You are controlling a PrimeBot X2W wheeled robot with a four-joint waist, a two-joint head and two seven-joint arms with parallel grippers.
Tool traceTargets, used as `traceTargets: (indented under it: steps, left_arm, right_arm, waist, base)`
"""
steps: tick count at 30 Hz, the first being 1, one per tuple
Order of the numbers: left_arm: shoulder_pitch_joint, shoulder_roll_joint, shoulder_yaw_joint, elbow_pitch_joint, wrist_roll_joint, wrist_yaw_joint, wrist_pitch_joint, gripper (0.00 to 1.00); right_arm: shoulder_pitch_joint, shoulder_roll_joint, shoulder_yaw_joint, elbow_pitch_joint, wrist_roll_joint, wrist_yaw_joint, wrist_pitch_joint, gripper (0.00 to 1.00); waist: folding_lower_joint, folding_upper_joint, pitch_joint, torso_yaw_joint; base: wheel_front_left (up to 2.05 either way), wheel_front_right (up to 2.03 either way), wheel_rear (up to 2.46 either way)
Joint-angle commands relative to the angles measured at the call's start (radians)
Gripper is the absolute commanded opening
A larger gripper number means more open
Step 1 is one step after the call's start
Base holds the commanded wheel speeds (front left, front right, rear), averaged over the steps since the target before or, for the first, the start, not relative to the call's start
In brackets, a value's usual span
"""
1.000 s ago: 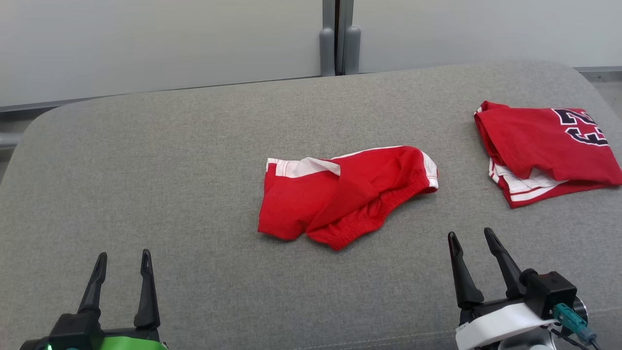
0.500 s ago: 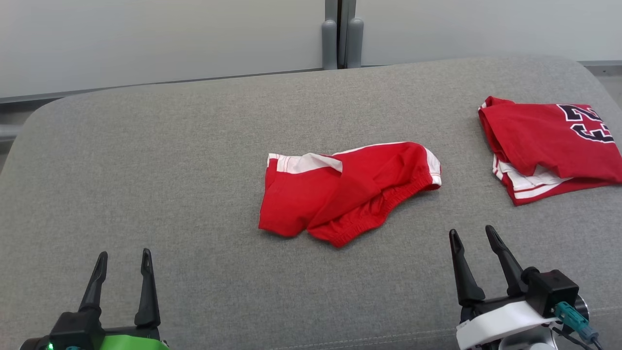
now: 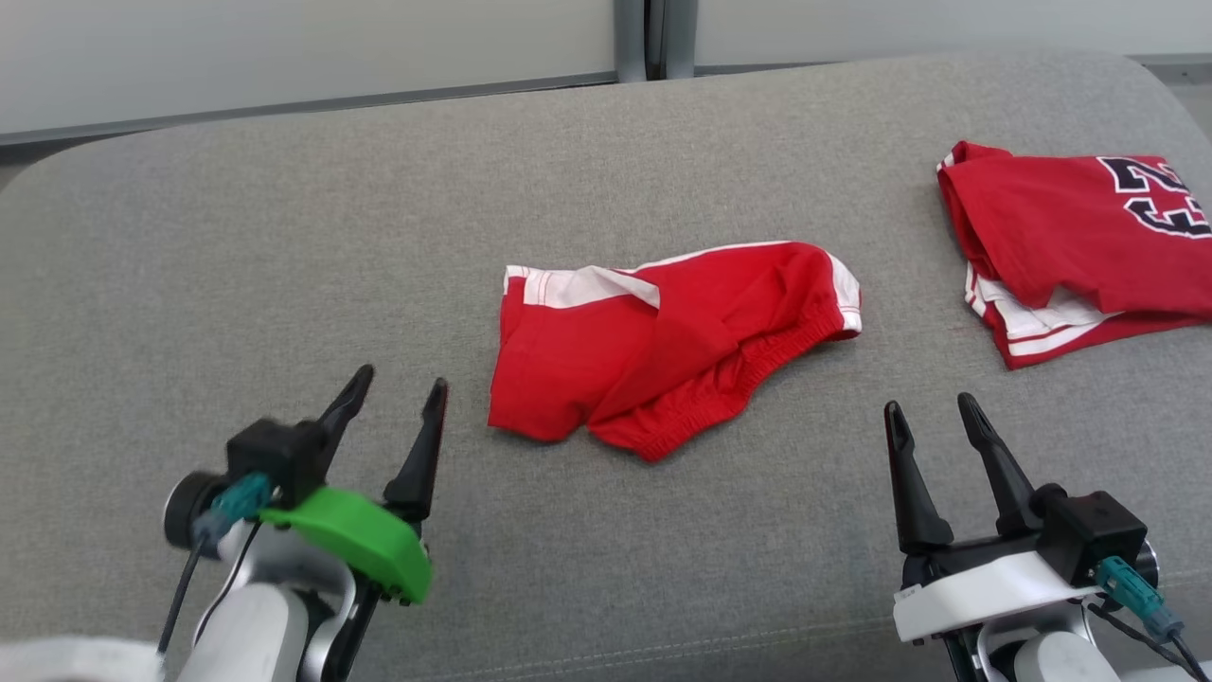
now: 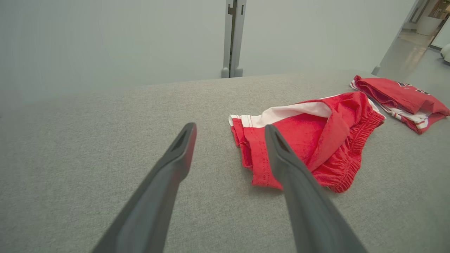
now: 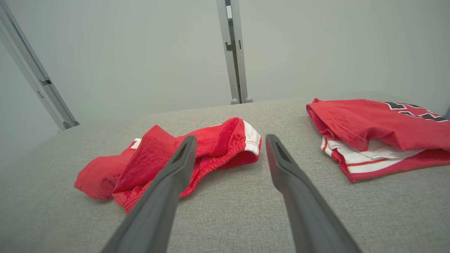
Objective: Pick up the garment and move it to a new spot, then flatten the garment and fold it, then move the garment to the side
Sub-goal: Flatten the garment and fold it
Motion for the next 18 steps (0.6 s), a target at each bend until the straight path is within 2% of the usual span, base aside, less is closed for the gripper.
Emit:
traceTargets:
  steps: [1, 4, 9, 14, 18]
  left_arm:
    - [-0.058, -0.003, -0.026, 0.016, -0.016, -0.018, 0.042, 1.00]
    - [-0.166, -0.009, -0.077, 0.070, -0.061, -0.038, 0.140, 1.00]
    - [-0.325, 0.015, -0.139, 0.198, -0.141, -0.050, 0.288, 1.00]
    - [-0.488, 0.057, -0.217, 0.325, -0.252, -0.051, 0.405, 1.00]
    - [-0.581, 0.083, -0.244, 0.408, -0.311, -0.052, 0.447, 1.00]
  right_arm:
    - [-0.018, -0.001, 0.000, -0.006, -0.009, -0.001, -0.004, 1.00]
    - [-0.039, 0.002, 0.000, -0.015, -0.003, -0.001, -0.004, 1.00]
    - [-0.072, 0.007, 0.010, -0.022, 0.015, -0.001, -0.004, 1.00]
    - [-0.099, 0.010, -0.001, -0.025, 0.038, -0.001, -0.004, 1.00]
    - [-0.117, 0.010, 0.001, -0.028, 0.066, -0.001, -0.004, 1.00]
  waist:
    - [0.0000, -0.0001, 0.044, -0.027]
    - [0.0000, -0.0001, 0.077, -0.059]
    - [0.0000, -0.0001, 0.136, -0.128]
    - [0.0000, -0.0001, 0.199, -0.193]
    - [0.0000, -0.0001, 0.235, -0.224]
  base:
    - [0.00, 0.00, 0.00]
    - [0.00, 0.00, 0.00]
    - [0.00, 0.00, 0.00]
    - [0.00, 0.00, 0.00]
    - [0.00, 0.00, 0.00]
